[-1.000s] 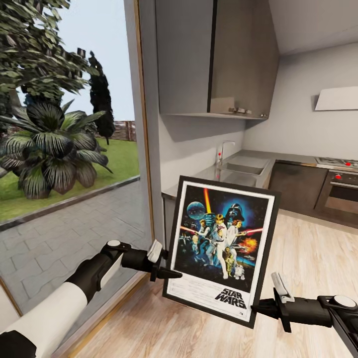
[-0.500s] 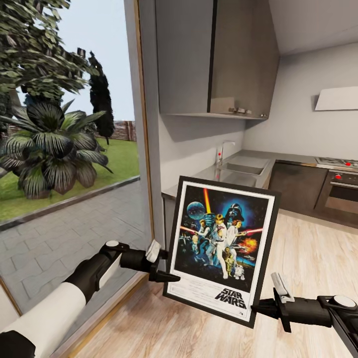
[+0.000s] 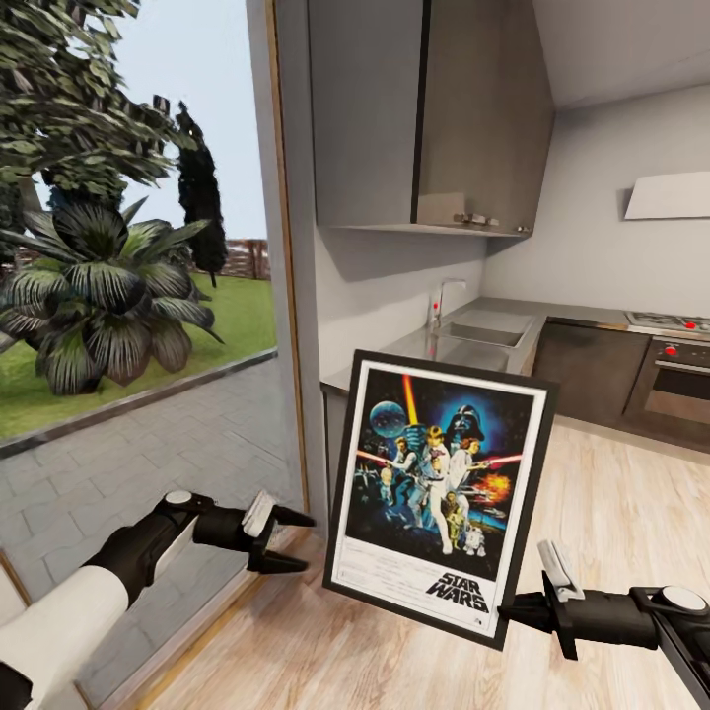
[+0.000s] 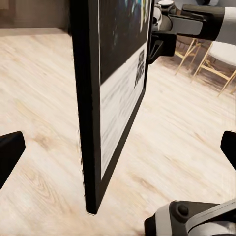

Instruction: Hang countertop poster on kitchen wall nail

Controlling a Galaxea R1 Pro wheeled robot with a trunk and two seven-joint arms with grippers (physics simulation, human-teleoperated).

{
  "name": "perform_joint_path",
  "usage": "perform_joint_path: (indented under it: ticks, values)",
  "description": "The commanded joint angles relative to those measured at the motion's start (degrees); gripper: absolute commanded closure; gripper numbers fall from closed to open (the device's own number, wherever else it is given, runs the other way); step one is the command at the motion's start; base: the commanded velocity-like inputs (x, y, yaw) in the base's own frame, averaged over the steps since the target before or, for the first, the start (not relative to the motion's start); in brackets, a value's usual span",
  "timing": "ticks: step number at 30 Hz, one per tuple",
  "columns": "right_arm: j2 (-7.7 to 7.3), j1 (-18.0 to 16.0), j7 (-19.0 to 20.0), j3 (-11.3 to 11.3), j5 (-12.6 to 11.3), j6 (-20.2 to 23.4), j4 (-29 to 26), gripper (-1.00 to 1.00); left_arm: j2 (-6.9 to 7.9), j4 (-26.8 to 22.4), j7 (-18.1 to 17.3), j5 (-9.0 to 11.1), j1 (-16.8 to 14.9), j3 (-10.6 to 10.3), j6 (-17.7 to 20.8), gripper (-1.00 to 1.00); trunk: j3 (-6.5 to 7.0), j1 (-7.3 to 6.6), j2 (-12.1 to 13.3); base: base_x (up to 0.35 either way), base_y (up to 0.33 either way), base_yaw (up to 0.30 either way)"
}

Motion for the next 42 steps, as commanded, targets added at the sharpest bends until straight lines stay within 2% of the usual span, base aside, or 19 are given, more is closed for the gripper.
perform_joint_path:
  ticks: [1,2,5,7,9,11,14,15,19,23,26,29,30,31,32,36,39,40,42]
  values:
    - [-0.01,-0.04,0.26,-0.01,-0.14,-0.13,0.02,1.00,0.43,0.03,-0.09,0.52,-0.08,-0.40,0.19,-1.00,-0.07,0.00,-0.04,0.000,0.000,0.000]
    - [-0.01,-0.04,0.26,-0.01,-0.13,-1.23,0.05,1.00,1.45,0.07,-0.20,0.56,-0.08,-0.37,-0.04,-1.00,-0.07,0.00,-0.04,0.000,0.000,0.000]
    - [-0.01,-0.04,0.26,-0.01,-0.13,-1.49,0.08,1.00,2.36,0.35,-0.35,0.59,-0.08,-0.37,-0.19,-1.00,-0.07,0.00,-0.04,0.000,0.000,0.000]
    - [-0.01,-0.04,0.26,-0.01,-0.13,-1.68,0.13,1.00,3.29,2.64,-1.19,1.17,-0.02,-0.38,-2.96,-1.00,-0.07,0.00,-0.04,0.000,0.000,0.000]
    - [-0.01,-0.04,0.23,-0.05,-0.13,-1.74,0.15,1.00,3.50,8.65,-1.78,4.47,0.00,-0.63,-8.26,-1.00,-0.07,0.00,-0.04,0.000,0.000,0.000]
    - [-0.01,-0.04,0.18,-0.07,-0.13,-1.75,0.15,1.00,3.42,14.04,-1.92,5.99,0.01,-0.82,-11.82,-1.00,-0.07,0.00,-0.04,0.000,0.000,0.000]
    - [-0.01,-0.04,0.13,-0.08,-0.10,-1.78,0.15,1.00,2.71,22.23,-1.99,6.99,0.01,-0.94,-17.56,-1.00,-0.07,0.00,-0.04,0.000,0.000,0.000]
    - [-0.01,-0.04,0.11,-0.09,-0.11,-1.81,0.15,1.00,1.91,26.09,-1.99,7.25,0.01,-0.95,-20.16,-1.00,-0.07,0.00,-0.04,0.000,0.000,0.000]
    - [-0.01,-0.04,-0.06,-0.12,-0.11,-1.84,0.15,1.00,-1.25,32.67,-1.67,7.46,0.03,-0.88,-24.38,-1.00,-0.07,0.00,-0.04,0.000,0.000,0.000]
    - [-0.05,-0.04,-0.12,-0.22,-0.12,-1.81,0.15,1.00,-3.23,34.85,-0.88,7.56,0.71,-0.80,-25.81,-1.00,-0.07,0.00,-0.04,0.000,0.000,0.000]
    - [-0.07,-0.04,-0.10,-0.48,-0.18,-1.84,0.13,1.00,-4.23,35.65,4.18,7.63,3.69,-0.70,-26.36,-1.00,-0.07,0.00,-0.04,0.000,0.000,0.000]
    - [-0.09,-0.02,-0.09,-0.56,-0.24,-1.81,0.09,1.00,-6.01,35.78,10.13,10.53,7.05,-0.62,-27.06,-1.00,-0.07,0.00,-0.04,0.000,0.000,0.000]
    - [-0.09,0.00,-0.06,-0.62,-0.28,-1.79,0.08,1.00,-6.82,35.80,12.06,13.01,8.58,-0.59,-27.66,-1.00,-0.07,0.00,-0.04,0.000,0.000,0.000]
    - [-0.09,0.02,0.07,-0.69,-0.35,-1.73,0.01,1.00,-7.72,35.84,14.15,18.07,11.22,-0.52,-28.82,-1.00,-0.07,0.00,-0.04,0.000,0.000,0.000]
    - [-0.10,0.02,0.11,-0.70,-0.31,-1.66,-0.08,1.00,-7.91,35.87,14.67,20.07,12.10,-0.46,-29.18,-1.00,-0.07,0.00,-0.04,0.000,0.000,0.000]
    - [-0.10,0.02,-0.10,-0.85,-0.23,-1.69,-0.26,1.00,-8.08,35.90,15.32,23.51,15.08,-0.20,-29.75,-1.00,-0.07,0.00,-0.04,0.000,0.000,0.000]
    - [-0.10,-0.01,-0.17,-0.86,-0.27,-1.64,-0.28,1.00,-7.91,35.92,15.27,23.88,15.82,-0.08,-29.83,-1.00,-0.07,0.00,-0.04,0.000,0.000,0.000]
    - [-0.08,0.02,-0.33,-1.00,-0.36,-1.57,-0.29,1.00,-6.23,35.93,15.29,24.13,16.38,0.03,-29.73,-1.00,-0.07,0.00,-0.04,0.000,0.000,0.095]
    - [-0.06,0.03,-0.34,-1.46,-0.38,-1.52,-0.32,1.00,-5.87,35.93,15.33,24.19,18.13,0.04,-29.70,-1.00,-0.07,0.00,-0.04,0.000,0.000,0.187]
